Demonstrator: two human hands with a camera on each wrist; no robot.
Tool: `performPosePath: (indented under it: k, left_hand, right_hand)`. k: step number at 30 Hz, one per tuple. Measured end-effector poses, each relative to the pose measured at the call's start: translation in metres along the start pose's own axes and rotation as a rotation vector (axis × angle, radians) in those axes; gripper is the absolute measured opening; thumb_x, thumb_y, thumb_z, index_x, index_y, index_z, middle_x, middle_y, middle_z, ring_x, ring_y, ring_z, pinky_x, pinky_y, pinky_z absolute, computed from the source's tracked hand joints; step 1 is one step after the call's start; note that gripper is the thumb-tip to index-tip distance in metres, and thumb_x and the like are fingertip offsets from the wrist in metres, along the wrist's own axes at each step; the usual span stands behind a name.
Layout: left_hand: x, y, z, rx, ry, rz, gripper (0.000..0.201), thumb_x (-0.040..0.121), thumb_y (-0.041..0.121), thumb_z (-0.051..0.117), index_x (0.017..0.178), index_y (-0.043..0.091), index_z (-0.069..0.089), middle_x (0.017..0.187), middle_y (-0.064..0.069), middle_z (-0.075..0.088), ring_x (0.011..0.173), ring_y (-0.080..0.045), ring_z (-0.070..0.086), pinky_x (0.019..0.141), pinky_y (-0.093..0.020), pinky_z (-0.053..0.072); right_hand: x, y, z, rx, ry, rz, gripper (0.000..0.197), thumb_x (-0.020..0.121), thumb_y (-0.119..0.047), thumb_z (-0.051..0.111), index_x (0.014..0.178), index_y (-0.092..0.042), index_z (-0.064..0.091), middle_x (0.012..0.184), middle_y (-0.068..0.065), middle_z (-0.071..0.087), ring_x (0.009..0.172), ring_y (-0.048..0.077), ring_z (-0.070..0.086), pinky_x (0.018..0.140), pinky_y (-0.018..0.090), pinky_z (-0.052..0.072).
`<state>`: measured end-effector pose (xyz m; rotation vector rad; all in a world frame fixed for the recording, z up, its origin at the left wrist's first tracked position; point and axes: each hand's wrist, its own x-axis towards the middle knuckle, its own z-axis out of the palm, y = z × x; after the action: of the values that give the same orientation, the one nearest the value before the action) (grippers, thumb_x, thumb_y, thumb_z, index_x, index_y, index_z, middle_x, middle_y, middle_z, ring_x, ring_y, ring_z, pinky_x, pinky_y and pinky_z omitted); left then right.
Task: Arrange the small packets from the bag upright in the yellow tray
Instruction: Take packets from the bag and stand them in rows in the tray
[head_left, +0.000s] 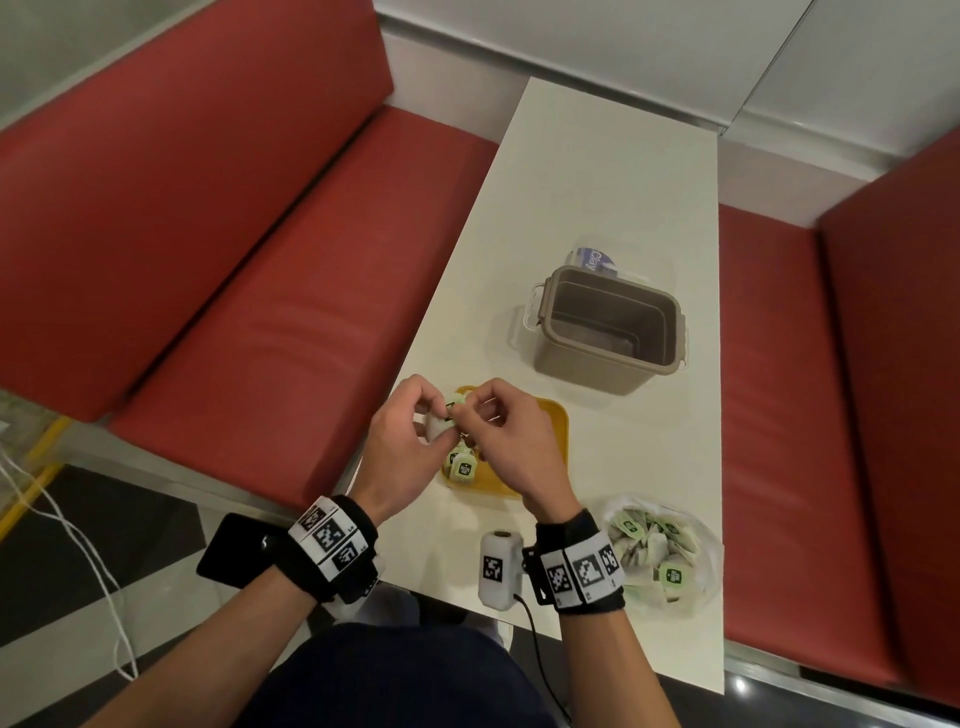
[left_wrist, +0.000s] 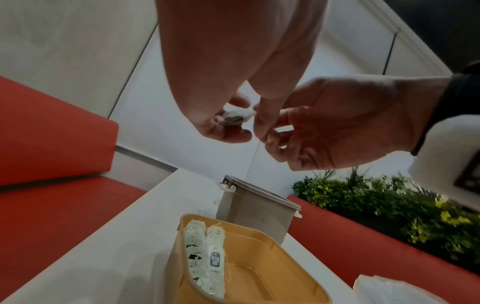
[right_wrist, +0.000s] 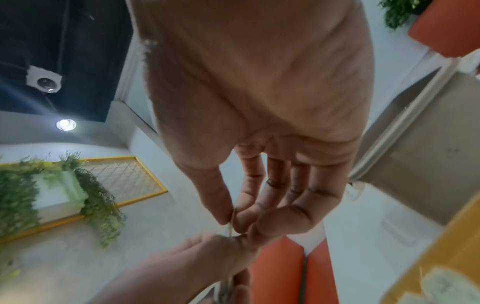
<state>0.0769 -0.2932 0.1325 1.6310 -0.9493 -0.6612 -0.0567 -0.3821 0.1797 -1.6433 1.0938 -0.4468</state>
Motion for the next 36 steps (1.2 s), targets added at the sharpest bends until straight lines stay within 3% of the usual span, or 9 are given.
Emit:
performPosePath:
  k: [4,6,11,17,22,25,29,33,36]
  left_hand:
    - [-0.001,0.002,-0.002,-0.187,-0.028,-0.054,0.049,0.084,0.005,0.090,0.117,0.022,0.059,0.107,0.004,0.067,0.098,-0.019,0.069,0.080,-0.029,0.060]
    - [0.000,0.001,-0.005,-0.227,-0.038,-0.100,0.048,0.088,0.009,0.088,0.125,0.025,0.063,0.109,0.001,0.072,0.102,-0.018,0.072,0.084,-0.031,0.062]
    - [0.004,-0.002,-0.006,-0.192,-0.116,-0.108,0.027,0.094,0.008,0.082,0.116,0.023,0.076,0.105,-0.003,0.079,0.100,-0.022,0.076,0.091,-0.039,0.064]
    - [0.008,-0.009,0.001,-0.154,-0.206,-0.112,0.016,0.095,0.010,0.082,0.107,0.020,0.080,0.102,-0.005,0.079,0.100,-0.026,0.074,0.093,-0.044,0.063]
    - [0.013,-0.010,0.004,-0.179,-0.150,-0.106,0.022,0.092,0.005,0.083,0.112,0.015,0.078,0.103,-0.005,0.080,0.100,-0.026,0.075,0.091,-0.040,0.064]
    - [0.016,-0.014,0.005,-0.152,-0.168,-0.105,0.018,0.094,0.011,0.083,0.109,0.020,0.079,0.103,-0.002,0.080,0.100,-0.022,0.076,0.090,-0.038,0.063]
    - [0.019,-0.030,0.007,0.003,-0.112,-0.150,0.013,0.098,0.020,0.079,0.110,0.024,0.078,0.106,0.008,0.079,0.101,-0.008,0.074,0.086,-0.030,0.063]
    - [0.019,-0.064,0.008,0.175,-0.095,-0.280,0.026,0.101,0.029,0.072,0.126,0.022,0.070,0.119,0.006,0.072,0.101,-0.005,0.070,0.088,-0.029,0.059]
    - [0.016,-0.079,0.013,0.230,-0.149,-0.377,0.040,0.103,0.031,0.068,0.140,0.019,0.060,0.124,-0.002,0.070,0.103,-0.014,0.071,0.092,-0.035,0.058]
  right_hand:
    - [0.003,0.004,-0.015,-0.103,0.091,-0.167,0.015,0.099,-0.035,0.079,0.093,-0.027,0.068,0.078,-0.008,0.073,0.074,0.008,0.071,0.070,0.028,0.058]
    - [0.005,0.007,-0.022,-0.181,0.116,-0.252,0.012,0.100,-0.036,0.078,0.096,-0.030,0.068,0.078,-0.010,0.072,0.078,0.010,0.070,0.072,0.030,0.056]
    - [0.009,0.009,-0.029,-0.317,0.069,-0.395,0.007,0.101,-0.033,0.075,0.101,-0.035,0.068,0.083,-0.011,0.066,0.083,0.009,0.066,0.074,0.037,0.056]
    - [0.010,0.007,-0.027,-0.344,0.042,-0.419,0.005,0.100,-0.030,0.077,0.101,-0.034,0.073,0.093,-0.014,0.063,0.089,0.005,0.064,0.076,0.024,0.054]
    - [0.012,0.018,-0.032,-0.147,0.081,-0.294,0.005,0.098,-0.024,0.080,0.101,-0.026,0.076,0.093,-0.015,0.076,0.093,0.006,0.072,0.079,0.022,0.058]
    - [0.016,0.029,-0.036,-0.067,0.072,-0.233,0.006,0.098,-0.019,0.080,0.096,-0.024,0.077,0.089,-0.016,0.077,0.088,0.005,0.073,0.081,0.020,0.056]
    - [0.031,0.057,-0.036,-0.032,0.175,-0.124,0.008,0.099,-0.023,0.077,0.094,-0.029,0.075,0.084,-0.010,0.078,0.083,0.008,0.074,0.080,0.035,0.061]
    - [0.051,0.094,-0.025,-0.114,0.235,0.042,0.007,0.100,-0.024,0.076,0.095,-0.027,0.073,0.083,-0.006,0.077,0.082,0.010,0.074,0.085,0.042,0.064]
    - [0.063,0.118,-0.010,-0.231,0.127,0.167,0.005,0.102,-0.022,0.074,0.098,-0.021,0.071,0.092,-0.004,0.075,0.090,0.017,0.071,0.090,0.041,0.061]
